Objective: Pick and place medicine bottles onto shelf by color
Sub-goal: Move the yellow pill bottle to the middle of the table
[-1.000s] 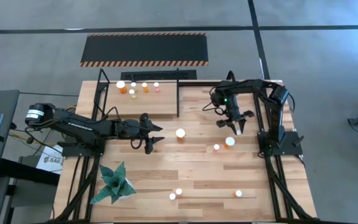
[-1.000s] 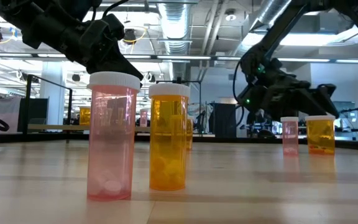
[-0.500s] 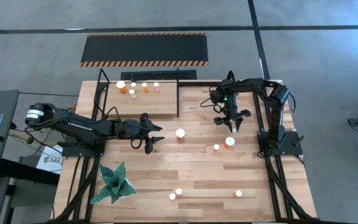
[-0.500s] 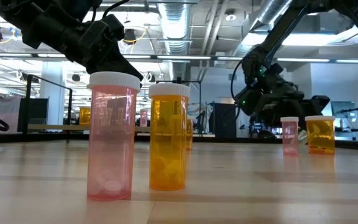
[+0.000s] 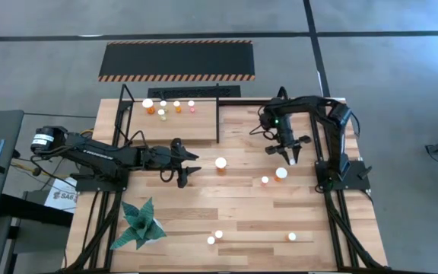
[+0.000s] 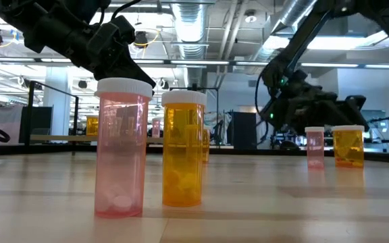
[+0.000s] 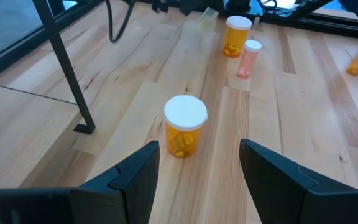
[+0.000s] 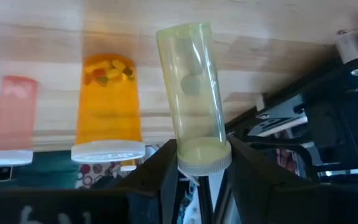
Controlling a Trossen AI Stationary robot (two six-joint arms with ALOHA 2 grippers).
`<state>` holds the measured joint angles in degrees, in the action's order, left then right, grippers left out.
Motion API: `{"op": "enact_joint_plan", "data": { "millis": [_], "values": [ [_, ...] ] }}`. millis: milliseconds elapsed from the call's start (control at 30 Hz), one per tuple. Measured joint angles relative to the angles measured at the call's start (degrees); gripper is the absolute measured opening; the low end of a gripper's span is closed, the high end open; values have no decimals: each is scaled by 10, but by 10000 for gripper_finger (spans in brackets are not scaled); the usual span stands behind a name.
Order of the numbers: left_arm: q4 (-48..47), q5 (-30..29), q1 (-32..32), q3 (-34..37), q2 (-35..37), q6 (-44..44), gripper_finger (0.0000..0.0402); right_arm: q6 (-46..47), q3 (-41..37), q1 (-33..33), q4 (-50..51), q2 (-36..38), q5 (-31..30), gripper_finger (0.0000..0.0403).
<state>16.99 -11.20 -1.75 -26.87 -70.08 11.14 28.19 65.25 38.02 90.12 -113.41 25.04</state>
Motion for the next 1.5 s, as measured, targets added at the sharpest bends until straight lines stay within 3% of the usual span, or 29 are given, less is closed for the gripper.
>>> {"op": "enact_joint_plan", "data": {
  "millis": [400, 800, 967, 1233, 1500],
  "values": [
    [-14, 0, 0, 0, 0, -1, 210, -64, 4, -14, -1, -90, 7, 142],
    [-9, -1, 1, 0, 0, -6, 210, -83, 37, -16, -3, -77, 8, 140],
    [-8, 0, 8, 0, 0, -6, 210, -88, 59, -18, -1, -45, 0, 140],
    [16, 0, 21, 0, 0, -39, 210, -80, 106, -48, -18, 61, -93, 139],
    [120, 41, 21, 0, 0, -98, 210, -44, 111, -121, -181, 182, -161, 137]
  ]
}}
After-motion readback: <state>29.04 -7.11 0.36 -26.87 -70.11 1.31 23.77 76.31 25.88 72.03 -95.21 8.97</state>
